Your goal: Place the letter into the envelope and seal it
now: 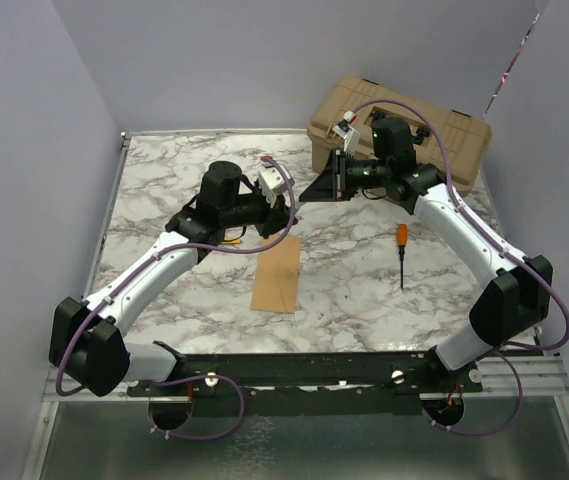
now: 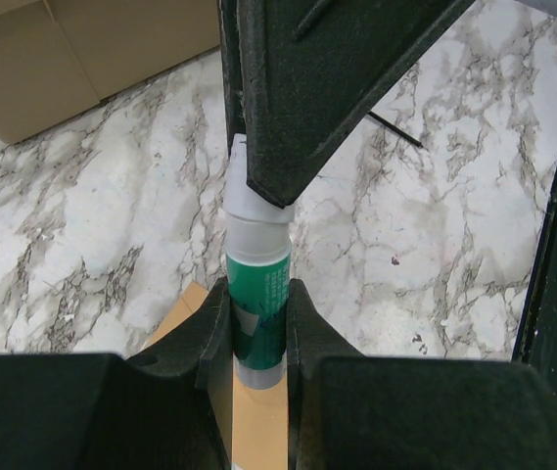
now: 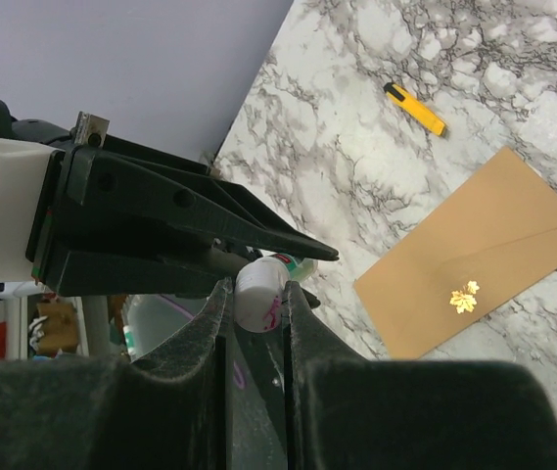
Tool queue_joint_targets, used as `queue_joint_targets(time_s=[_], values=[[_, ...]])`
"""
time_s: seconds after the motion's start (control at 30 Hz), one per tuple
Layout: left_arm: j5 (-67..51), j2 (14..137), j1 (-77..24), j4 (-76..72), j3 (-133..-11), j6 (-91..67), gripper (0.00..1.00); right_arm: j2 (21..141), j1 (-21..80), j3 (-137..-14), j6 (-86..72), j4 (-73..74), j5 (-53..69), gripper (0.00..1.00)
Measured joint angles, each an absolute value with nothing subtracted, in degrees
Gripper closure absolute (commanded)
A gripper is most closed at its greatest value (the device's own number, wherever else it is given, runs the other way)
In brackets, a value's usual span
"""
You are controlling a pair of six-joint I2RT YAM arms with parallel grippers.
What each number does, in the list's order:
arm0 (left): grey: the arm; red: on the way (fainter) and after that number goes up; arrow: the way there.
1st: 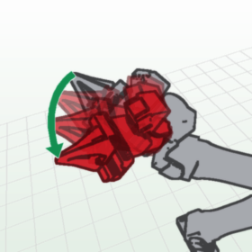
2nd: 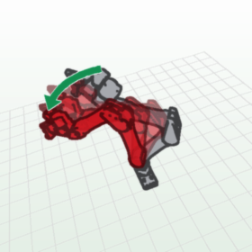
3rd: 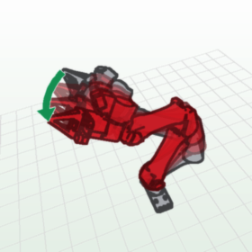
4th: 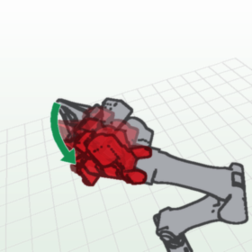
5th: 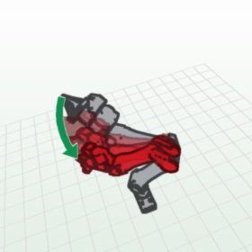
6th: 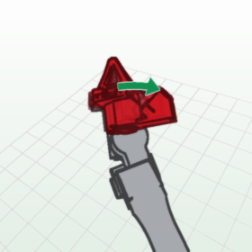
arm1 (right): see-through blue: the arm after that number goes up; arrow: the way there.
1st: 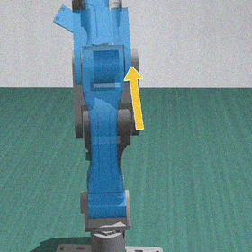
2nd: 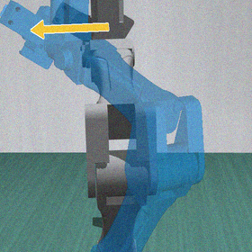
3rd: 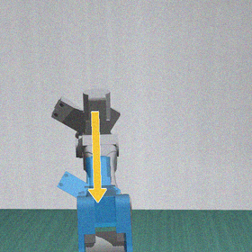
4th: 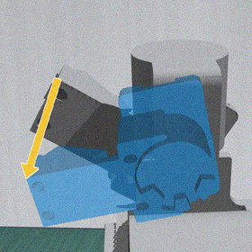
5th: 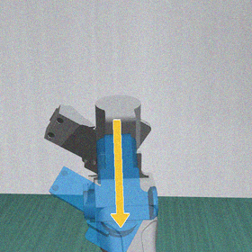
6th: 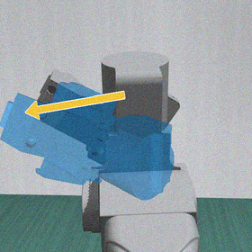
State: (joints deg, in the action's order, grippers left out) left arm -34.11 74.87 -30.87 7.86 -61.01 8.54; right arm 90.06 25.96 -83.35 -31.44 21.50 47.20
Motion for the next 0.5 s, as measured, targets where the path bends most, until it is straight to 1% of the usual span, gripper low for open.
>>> queue_joint_targets(time_s=[0.5], values=[[-34.15, 76.05, -31.33, 12.49, -62.59, 9.30, 1.00, 90.63, 26.94, -84.64, -25.50, 25.67, 46.57, 1.00]])
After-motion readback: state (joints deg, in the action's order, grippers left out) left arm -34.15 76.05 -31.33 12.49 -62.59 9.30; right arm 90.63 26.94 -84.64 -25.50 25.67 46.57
